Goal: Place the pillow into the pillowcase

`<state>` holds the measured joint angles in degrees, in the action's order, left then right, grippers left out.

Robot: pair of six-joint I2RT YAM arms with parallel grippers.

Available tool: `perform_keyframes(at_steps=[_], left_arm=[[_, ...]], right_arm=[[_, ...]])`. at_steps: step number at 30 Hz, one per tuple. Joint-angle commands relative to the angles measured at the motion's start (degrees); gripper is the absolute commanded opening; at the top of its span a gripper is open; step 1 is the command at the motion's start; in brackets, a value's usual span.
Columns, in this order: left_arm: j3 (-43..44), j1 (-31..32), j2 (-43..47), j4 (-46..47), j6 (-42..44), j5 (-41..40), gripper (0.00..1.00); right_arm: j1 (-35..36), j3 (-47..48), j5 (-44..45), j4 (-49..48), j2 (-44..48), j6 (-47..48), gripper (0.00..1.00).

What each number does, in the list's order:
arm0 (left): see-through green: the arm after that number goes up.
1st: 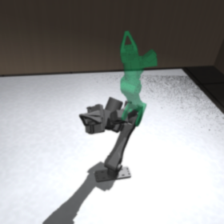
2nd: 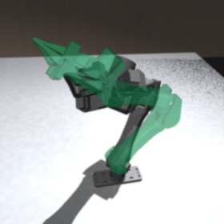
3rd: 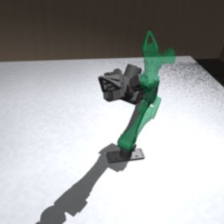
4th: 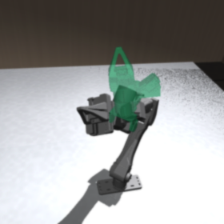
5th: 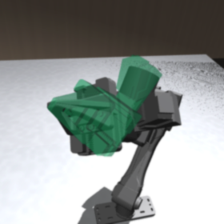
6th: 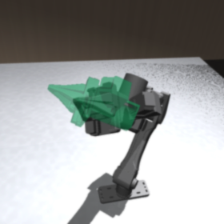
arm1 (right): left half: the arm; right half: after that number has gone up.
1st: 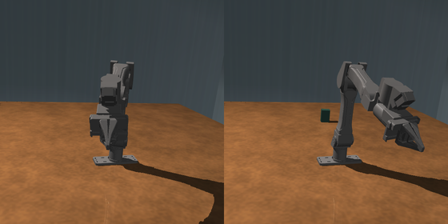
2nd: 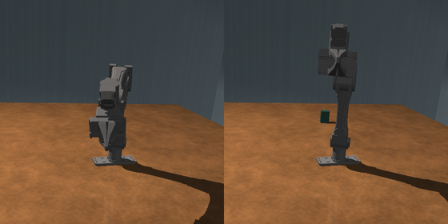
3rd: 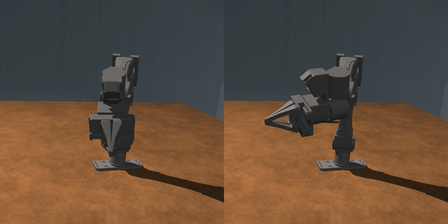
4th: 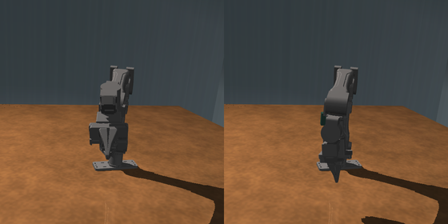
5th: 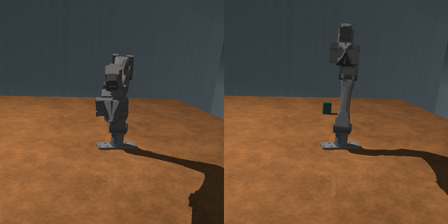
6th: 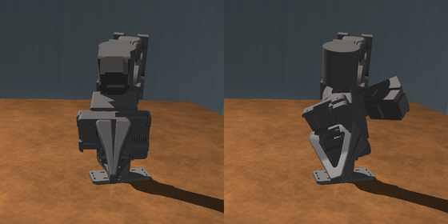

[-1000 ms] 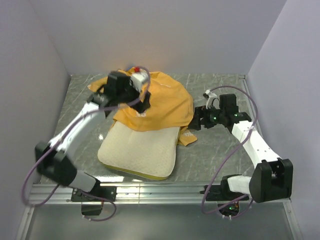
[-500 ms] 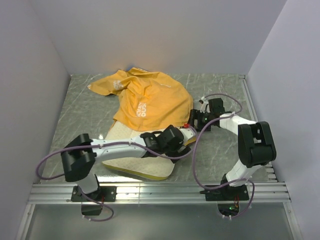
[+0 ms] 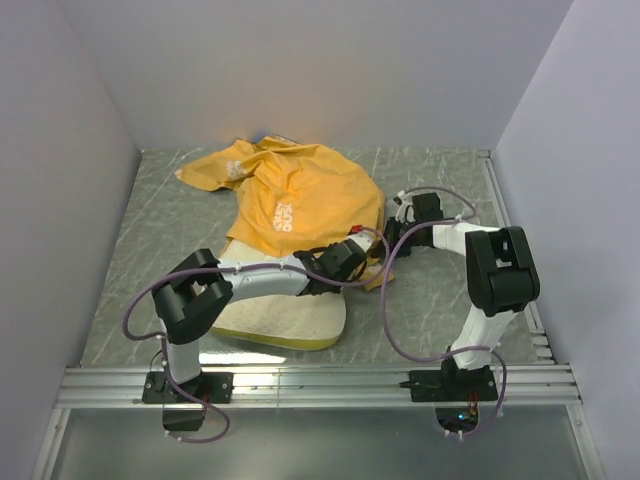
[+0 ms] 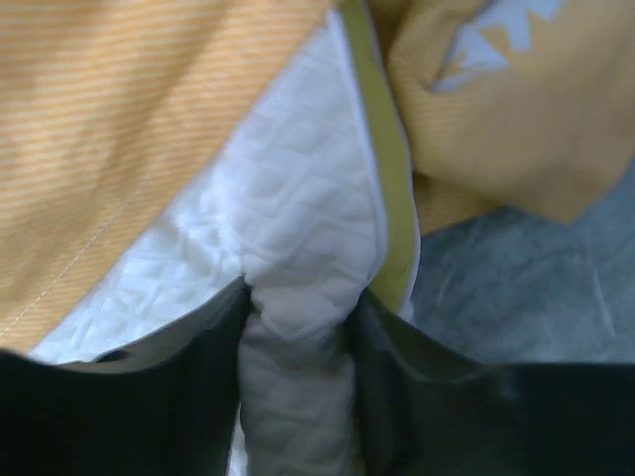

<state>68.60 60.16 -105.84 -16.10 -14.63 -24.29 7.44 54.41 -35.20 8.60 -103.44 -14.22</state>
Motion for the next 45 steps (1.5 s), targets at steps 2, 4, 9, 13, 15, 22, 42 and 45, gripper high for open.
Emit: perform_keyframes(at_steps=[2, 4, 9, 13, 15, 22, 42, 45], left_arm=[[0.2, -6.7, 4.0, 1.3, -0.6, 7.7, 0.01], [0.0, -9.2, 9.8, 2.8, -2.1, 15.1, 0.00], [3.6, -13.3, 19.6, 5.5, -4.0, 20.2, 0.00], [9.6, -14.6, 19.8, 4.1, -5.3, 16.3, 0.00], [10.2, -16.7, 20.0, 4.6, -6.8, 15.2, 0.00], [17.2, -21.2, 18.7, 5.1, -9.0, 10.9, 0.00], [-13.7, -14.2, 36.5, 2.4, -1.2, 14.8, 0.00], [-13.6, -14.2, 30.9, 7.6, -7.1, 18.9, 0.00]], right_arm=[[-0.4, -0.3, -5.6, 0.1, 5.2, 1.0, 0.00], [-0.1, -1.6, -6.8, 0.7, 8.1, 1.2, 0.00], [5.5, -0.1, -10.0, 6.4, 19.0, 3.1, 0.00], [12.0, 3.3, -11.2, 11.0, 24.0, 4.2, 0.00], [14.3, 5.3, -12.5, 12.9, 26.1, 4.2, 0.00], [17.6, 10.6, -31.0, 11.2, 26.3, 1.6, 0.00], [21.2, 16.9, -19.6, -0.5, 13.8, -9.2, 0.00], [22.1, 14.4, -20.3, 1.6, 15.5, -7.8, 0.00]])
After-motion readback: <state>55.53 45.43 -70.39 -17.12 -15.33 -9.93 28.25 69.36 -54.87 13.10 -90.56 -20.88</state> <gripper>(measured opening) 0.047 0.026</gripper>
